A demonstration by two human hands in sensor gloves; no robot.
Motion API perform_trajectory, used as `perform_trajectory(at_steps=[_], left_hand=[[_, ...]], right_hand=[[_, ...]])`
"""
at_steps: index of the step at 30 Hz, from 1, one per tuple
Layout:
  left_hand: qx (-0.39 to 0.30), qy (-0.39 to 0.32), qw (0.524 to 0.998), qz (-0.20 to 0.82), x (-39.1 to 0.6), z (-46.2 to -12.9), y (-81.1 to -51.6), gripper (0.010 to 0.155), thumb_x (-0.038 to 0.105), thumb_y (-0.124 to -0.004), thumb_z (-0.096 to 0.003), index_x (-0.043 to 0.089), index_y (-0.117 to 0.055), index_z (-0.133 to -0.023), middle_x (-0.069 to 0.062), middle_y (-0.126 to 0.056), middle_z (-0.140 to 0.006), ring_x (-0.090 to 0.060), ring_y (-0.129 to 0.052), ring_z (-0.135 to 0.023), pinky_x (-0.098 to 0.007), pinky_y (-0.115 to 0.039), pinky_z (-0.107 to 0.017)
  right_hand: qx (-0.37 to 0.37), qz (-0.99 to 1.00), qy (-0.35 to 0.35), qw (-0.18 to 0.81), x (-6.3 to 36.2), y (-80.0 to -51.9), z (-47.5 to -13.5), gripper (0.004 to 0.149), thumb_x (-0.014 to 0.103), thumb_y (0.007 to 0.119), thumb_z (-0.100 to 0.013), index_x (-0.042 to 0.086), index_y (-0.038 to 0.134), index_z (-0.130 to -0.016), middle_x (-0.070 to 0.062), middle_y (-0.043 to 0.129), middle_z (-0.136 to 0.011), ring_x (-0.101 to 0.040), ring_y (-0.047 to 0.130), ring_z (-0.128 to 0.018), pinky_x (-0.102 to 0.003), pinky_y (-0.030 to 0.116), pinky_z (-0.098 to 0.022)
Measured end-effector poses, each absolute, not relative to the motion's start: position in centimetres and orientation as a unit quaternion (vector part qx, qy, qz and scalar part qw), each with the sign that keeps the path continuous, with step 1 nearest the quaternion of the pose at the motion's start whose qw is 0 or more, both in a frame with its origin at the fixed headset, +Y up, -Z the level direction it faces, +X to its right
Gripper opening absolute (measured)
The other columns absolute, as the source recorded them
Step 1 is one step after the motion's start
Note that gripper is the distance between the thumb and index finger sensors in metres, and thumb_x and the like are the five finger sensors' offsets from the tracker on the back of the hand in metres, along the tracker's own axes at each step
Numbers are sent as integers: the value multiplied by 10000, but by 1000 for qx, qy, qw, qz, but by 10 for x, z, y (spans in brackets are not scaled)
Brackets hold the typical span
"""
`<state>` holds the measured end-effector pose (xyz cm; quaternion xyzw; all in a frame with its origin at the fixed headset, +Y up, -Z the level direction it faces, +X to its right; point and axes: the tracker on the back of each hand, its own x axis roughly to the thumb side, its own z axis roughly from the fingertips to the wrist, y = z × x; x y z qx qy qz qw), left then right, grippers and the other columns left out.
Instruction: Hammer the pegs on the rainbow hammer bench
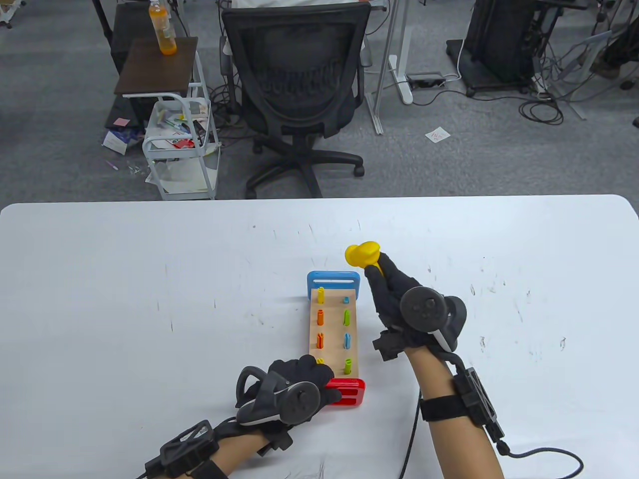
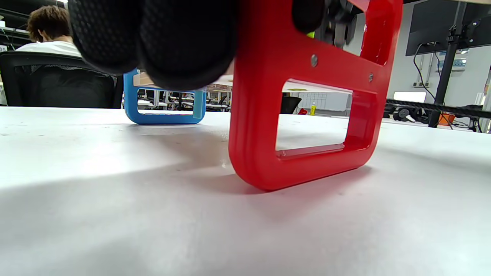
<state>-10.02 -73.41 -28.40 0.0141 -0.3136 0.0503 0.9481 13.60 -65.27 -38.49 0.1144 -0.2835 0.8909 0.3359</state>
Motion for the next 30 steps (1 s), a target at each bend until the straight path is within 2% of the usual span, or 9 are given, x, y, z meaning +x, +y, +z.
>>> perform_trajectory(at_steps=[7,9,10,11,12,15,22,28,30], left_hand=[[9,-316,947,58,-101,-285,-734,572,635,-491,-512,288,-681,-924,-68,-791,-847,-205,-956,-524,-531,-799,-614],[9,-315,947,58,-102,-285,-734,572,637,-492,-511,291,-681,-925,-65,-791,-847,-202,-957,-524,-528,-801,-613],[10,-315,947,59,-102,-285,-734,570,638,-491,-512,294,-681,-925,-63,-792,-847,-202,-957,-525,-528,-800,-615],[9,-315,947,59,-102,-285,-734,569,638,-492,-512,295,-682,-925,-63,-793,-846,-203,-957,-525,-528,-801,-614],[9,-315,947,60,-102,-285,-734,570,638,-492,-512,295,-682,-925,-65,-793,-847,-202,-957,-525,-527,-800,-615],[8,-314,947,60,-102,-285,-734,570,639,-494,-512,295,-683,-926,-64,-792,-847,-204,-958,-526,-529,-800,-614],[8,-315,947,62,-102,-286,-734,571,640,-496,-513,295,-686,-926,-65,-794,-847,-204,-959,-527,-528,-800,-615],[7,-315,947,64,-103,-286,-734,572,643,-499,-516,297,-685,-931,-65,-795,-848,-205,-959,-528,-529,-800,-614],[6,-314,947,65,-103,-286,-734,572,645,-499,-516,299,-687,-930,-65,-794,-850,-207,-959,-530,-530,-800,-613]], right_hand=[[141,919,-250,270,125,-688,-396,604,480,532,-611,50,752,-974,-111,1029,-533,-165,971,-161,-454,908,-301],[150,960,-140,191,111,-718,-407,602,459,572,-615,12,810,-940,-132,1051,-466,-159,938,-89,-452,908,-232],[134,981,-38,135,105,-730,-414,615,507,500,-609,74,743,-971,-67,1038,-515,-91,942,-120,-396,933,-261],[128,981,-29,144,112,-722,-404,615,517,465,-643,85,696,-1016,-56,1014,-578,-77,940,-181,-383,926,-323],[124,964,-126,197,108,-715,-403,605,465,590,-598,17,830,-926,-142,1054,-454,-165,935,-82,-462,905,-234],[133,940,-212,232,114,-683,-394,606,484,549,-605,51,780,-961,-108,1040,-513,-145,955,-132,-443,911,-278],[143,901,-278,300,122,-657,-383,607,486,540,-607,55,753,-978,-111,1030,-551,-160,966,-170,-459,903,-312],[127,927,-234,263,119,-691,-397,609,478,524,-607,54,736,-989,-116,1024,-572,-166,973,-186,-466,902,-322],[111,961,-146,207,113,-712,-408,606,465,550,-610,35,781,-969,-130,1043,-529,-169,966,-147,-470,905,-286]])
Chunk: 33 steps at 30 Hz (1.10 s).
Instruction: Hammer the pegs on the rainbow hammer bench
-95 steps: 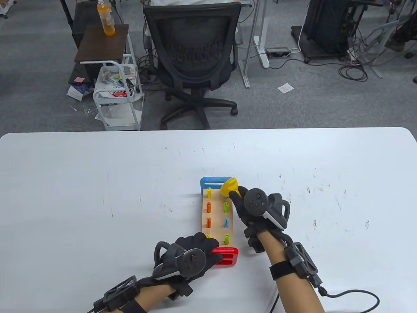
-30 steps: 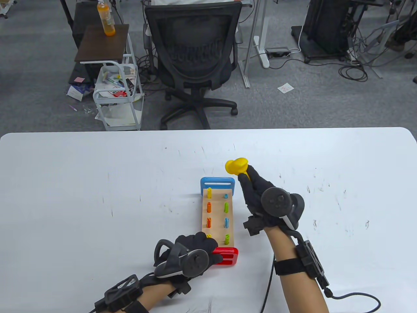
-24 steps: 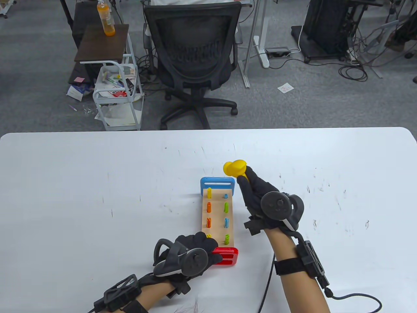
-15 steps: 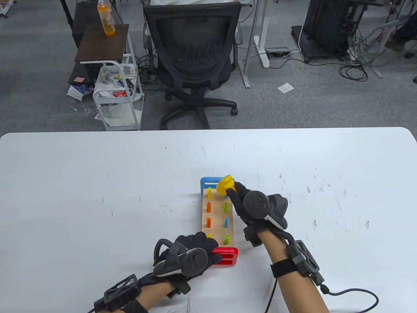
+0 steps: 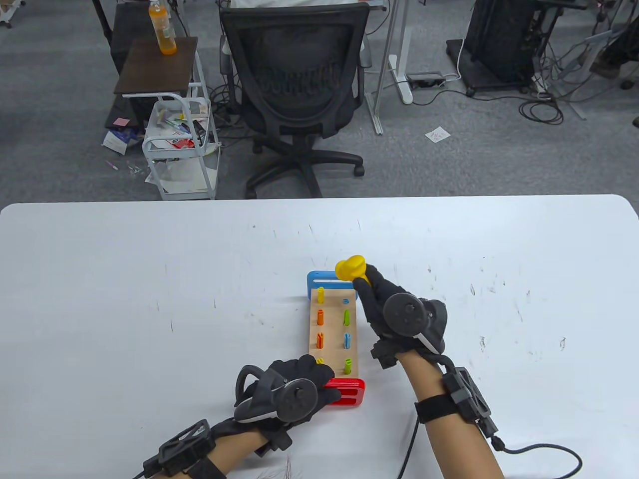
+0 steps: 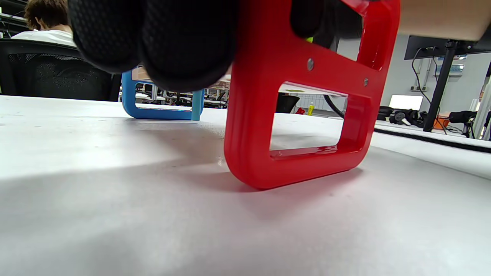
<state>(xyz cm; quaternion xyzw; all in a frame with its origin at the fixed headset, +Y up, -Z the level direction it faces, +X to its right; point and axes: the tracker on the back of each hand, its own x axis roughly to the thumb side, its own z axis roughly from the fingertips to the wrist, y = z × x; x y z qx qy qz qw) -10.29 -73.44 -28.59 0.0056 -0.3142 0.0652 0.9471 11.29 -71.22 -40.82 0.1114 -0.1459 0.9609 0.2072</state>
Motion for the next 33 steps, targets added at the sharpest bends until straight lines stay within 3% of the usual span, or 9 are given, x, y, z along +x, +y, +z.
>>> perform_trajectory(at_steps=[2,4,13,19,25,27,28,29,33], left_hand=[[6,-314,947,66,-103,-286,-735,570,644,-500,-516,299,-689,-928,-64,-795,-847,-207,-959,-529,-528,-801,-613],[3,-315,947,67,-103,-286,-734,570,645,-501,-516,300,-689,-929,-64,-794,-850,-207,-958,-533,-530,-799,-615],[4,-317,946,71,-103,-286,-735,574,647,-504,-517,299,-690,-934,-67,-793,-849,-210,-959,-534,-532,-798,-616],[3,-318,945,74,-104,-286,-735,575,647,-505,-518,298,-696,-932,-68,-796,-848,-210,-961,-536,-531,-798,-617],[6,-315,946,76,-104,-286,-735,575,648,-504,-515,300,-699,-930,-68,-797,-847,-210,-962,-536,-530,-800,-616],[5,-315,946,76,-104,-286,-735,574,648,-505,-514,300,-699,-928,-67,-797,-845,-212,-962,-537,-531,-800,-616],[5,-315,946,77,-104,-286,-735,575,649,-506,-514,301,-700,-927,-68,-798,-846,-211,-962,-536,-531,-800,-615],[4,-315,946,76,-104,-287,-735,576,648,-506,-515,298,-700,-929,-68,-798,-846,-212,-962,-537,-531,-800,-615],[4,-315,946,76,-104,-287,-735,577,650,-505,-514,300,-697,-930,-67,-797,-847,-212,-962,-538,-532,-800,-615]], right_hand=[[81,984,51,149,115,-725,-410,625,543,400,-623,143,621,-1049,-18,996,-655,-55,970,-237,-363,936,-372],[78,961,-96,248,111,-717,-410,607,434,596,-603,-17,819,-945,-187,1054,-494,-214,964,-115,-510,892,-260],[154,881,-274,354,136,-610,-344,611,479,566,-612,30,772,-972,-134,1035,-546,-179,975,-164,-475,898,-303],[180,881,-333,285,128,-626,-321,621,473,508,-611,40,689,-1018,-111,1004,-629,-181,987,-241,-480,894,-361],[167,930,-200,258,116,-681,-353,631,431,524,-610,-16,712,-1013,-158,1013,-600,-210,975,-213,-512,882,-337],[110,986,42,118,112,-692,-360,633,508,408,-616,96,577,-1067,-39,965,-695,-98,977,-297,-405,909,-426],[164,973,4,163,109,-688,-360,632,477,434,-651,39,585,-1081,-97,958,-702,-146,967,-312,-452,880,-433],[125,960,-143,206,109,-683,-354,627,462,525,-605,22,719,-1006,-122,1020,-585,-178,974,-201,-476,893,-337],[154,914,-258,273,114,-657,-341,628,460,516,-608,19,679,-1024,-129,1000,-629,-200,982,-246,-497,882,-371]])
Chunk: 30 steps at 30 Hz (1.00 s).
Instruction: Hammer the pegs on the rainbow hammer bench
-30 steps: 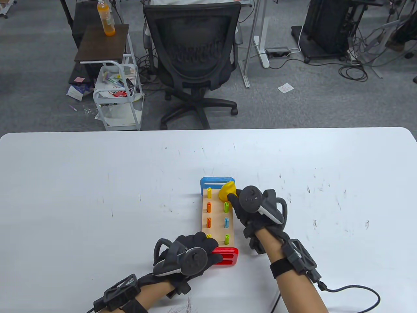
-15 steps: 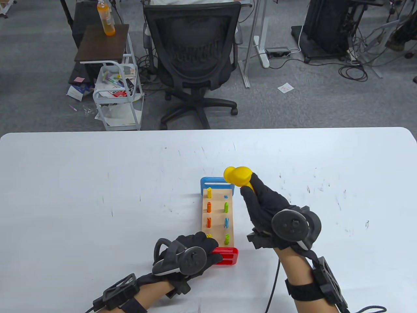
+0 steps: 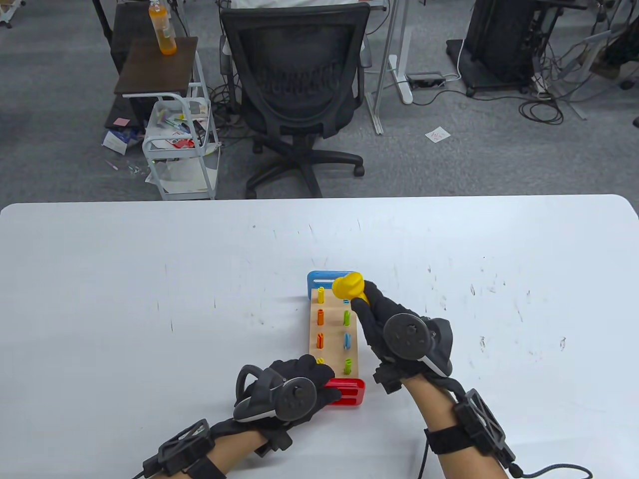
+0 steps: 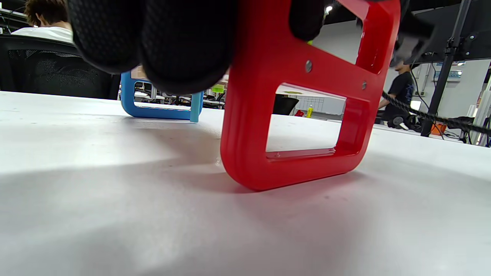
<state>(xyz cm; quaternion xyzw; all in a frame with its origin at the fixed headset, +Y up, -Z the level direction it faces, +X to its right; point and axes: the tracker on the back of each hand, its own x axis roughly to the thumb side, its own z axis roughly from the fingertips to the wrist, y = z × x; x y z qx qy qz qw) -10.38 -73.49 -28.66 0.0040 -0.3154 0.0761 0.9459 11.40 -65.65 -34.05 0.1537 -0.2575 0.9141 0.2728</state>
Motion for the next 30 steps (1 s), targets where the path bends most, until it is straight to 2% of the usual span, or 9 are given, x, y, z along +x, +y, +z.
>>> perform_trajectory(at_steps=[7,13,14,15,16,17,20,26,30], left_hand=[[7,-316,946,78,-104,-286,-735,579,650,-504,-517,296,-696,-934,-68,-798,-844,-212,-962,-538,-530,-800,-615],[4,-316,945,82,-104,-287,-735,581,649,-506,-516,295,-698,-935,-72,-797,-846,-214,-962,-537,-532,-799,-614],[5,-316,945,80,-104,-286,-735,582,649,-505,-517,294,-696,-936,-70,-797,-847,-215,-962,-538,-533,-799,-614],[7,-316,946,78,-104,-286,-735,582,650,-504,-517,295,-697,-935,-68,-799,-847,-213,-963,-538,-530,-800,-615],[6,-316,945,78,-104,-286,-735,582,649,-504,-518,293,-696,-936,-69,-799,-848,-214,-963,-539,-531,-800,-615],[7,-316,945,79,-104,-286,-735,582,648,-507,-518,291,-699,-935,-71,-799,-846,-215,-963,-538,-533,-799,-615],[8,-315,946,77,-104,-286,-735,581,649,-505,-517,294,-697,-934,-67,-800,-847,-213,-964,-539,-531,-801,-614],[8,-315,946,76,-104,-286,-735,581,648,-505,-518,292,-698,-934,-69,-800,-846,-214,-964,-540,-532,-800,-615],[8,-315,946,76,-104,-286,-735,582,649,-506,-516,292,-699,-932,-68,-801,-845,-213,-965,-539,-531,-801,-615]], right_hand=[[193,889,-317,269,114,-657,-335,638,455,495,-604,7,596,-1047,-119,959,-693,-198,980,-298,-498,873,-409],[181,913,-294,220,117,-679,-340,637,453,488,-607,2,600,-1043,-109,963,-681,-184,980,-285,-487,881,-399],[175,926,-259,212,115,-684,-344,633,449,510,-613,-11,662,-1021,-113,994,-617,-173,974,-227,-476,893,-355],[154,963,-124,183,109,-691,-356,630,436,563,-614,-40,757,-978,-132,1038,-529,-172,967,-145,-473,907,-284],[129,981,18,143,106,-697,-363,644,476,488,-619,-3,665,-1011,-87,1004,-585,-121,961,-185,-429,915,-320],[118,977,60,167,115,-685,-355,642,492,420,-663,23,578,-1072,-64,956,-680,-98,950,-283,-406,897,-417],[124,929,-200,284,118,-674,-349,627,442,562,-612,-29,736,-987,-149,1024,-559,-203,973,-180,-499,887,-318],[149,899,-293,291,130,-661,-337,632,455,507,-609,2,642,-1027,-118,982,-657,-198,988,-276,-498,880,-394],[171,891,-305,289,126,-662,-338,635,446,487,-602,10,563,-1058,-131,931,-743,-237,985,-369,-536,847,-460]])
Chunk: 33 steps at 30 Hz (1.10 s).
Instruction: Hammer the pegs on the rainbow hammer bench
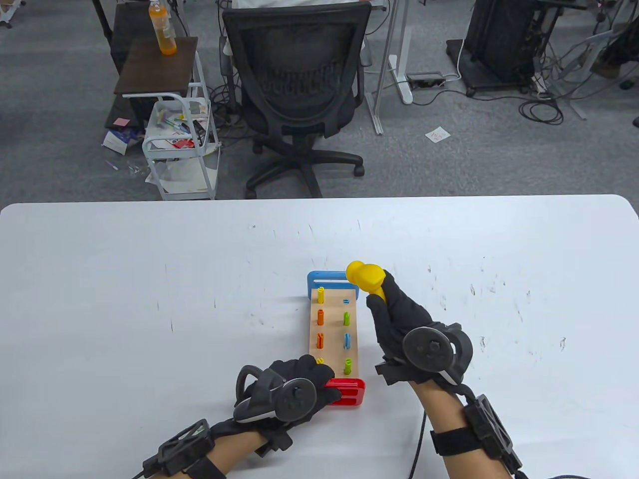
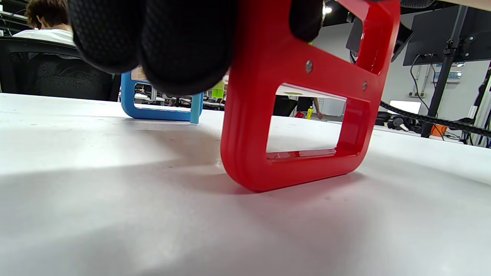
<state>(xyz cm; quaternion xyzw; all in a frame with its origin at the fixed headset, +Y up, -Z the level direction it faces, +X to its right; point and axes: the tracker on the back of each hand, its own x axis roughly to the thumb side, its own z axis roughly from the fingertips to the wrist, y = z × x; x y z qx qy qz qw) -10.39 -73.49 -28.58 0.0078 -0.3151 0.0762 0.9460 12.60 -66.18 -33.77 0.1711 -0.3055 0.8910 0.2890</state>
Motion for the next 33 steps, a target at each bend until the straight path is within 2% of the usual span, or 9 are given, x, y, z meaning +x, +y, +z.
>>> perform_trajectory(at_steps=[4,7,11,23,25,26,27,30,33], left_hand=[[8,-315,946,76,-104,-286,-735,582,650,-504,-517,290,-699,-932,-68,-799,-846,-213,-964,-541,-532,-799,-617],[8,-315,946,77,-104,-286,-735,581,650,-505,-517,290,-700,-930,-67,-801,-845,-214,-965,-541,-532,-800,-617],[8,-315,946,76,-104,-286,-735,582,650,-504,-517,290,-698,-931,-67,-799,-846,-213,-965,-543,-532,-800,-617],[11,-315,946,77,-104,-285,-735,583,648,-504,-518,285,-700,-929,-70,-802,-843,-214,-966,-540,-532,-800,-616],[12,-316,946,77,-104,-285,-735,582,648,-504,-519,285,-700,-929,-68,-802,-843,-214,-966,-541,-531,-800,-616],[11,-316,946,77,-104,-285,-735,583,648,-504,-519,284,-699,-930,-69,-802,-844,-214,-966,-540,-532,-800,-616],[12,-316,946,77,-104,-285,-735,581,648,-505,-518,286,-702,-928,-69,-802,-843,-214,-966,-539,-532,-800,-616],[13,-316,946,76,-104,-285,-735,583,648,-504,-519,284,-702,-929,-68,-803,-843,-213,-967,-538,-531,-801,-616],[13,-316,945,77,-104,-285,-735,583,648,-504,-519,284,-701,-929,-69,-803,-843,-213,-966,-539,-531,-801,-616]], right_hand=[[193,926,-212,244,115,-685,-349,642,416,520,-601,-19,570,-1070,-157,937,-748,-264,987,-383,-564,837,-465],[156,956,152,197,110,-693,-360,653,471,395,-656,30,370,-1137,-112,832,-878,-170,945,-468,-481,824,-553],[158,927,-243,238,113,-662,-341,643,420,538,-608,-44,623,-1045,-162,976,-688,-231,995,-295,-529,869,-397],[196,901,-270,277,115,-675,-340,654,400,502,-598,-34,464,-1085,-176,867,-822,-284,965,-457,-580,807,-522],[213,942,-169,198,108,-687,-355,641,396,579,-615,-89,675,-1022,-183,1008,-620,-207,966,-202,-507,889,-317],[160,981,68,82,102,-704,-368,659,446,510,-621,-51,585,-1047,-135,983,-667,-131,958,-191,-441,912,-309],[175,973,94,115,107,-692,-360,653,489,401,-666,22,427,-1121,-73,887,-810,-84,934,-349,-395,883,-469],[188,941,-214,184,109,-681,-347,634,428,573,-608,-46,682,-1016,-149,1009,-618,-177,971,-200,-479,896,-326],[187,936,-211,211,114,-672,-340,640,440,548,-607,-19,615,-1047,-138,974,-696,-198,988,-290,-498,879,-397]])
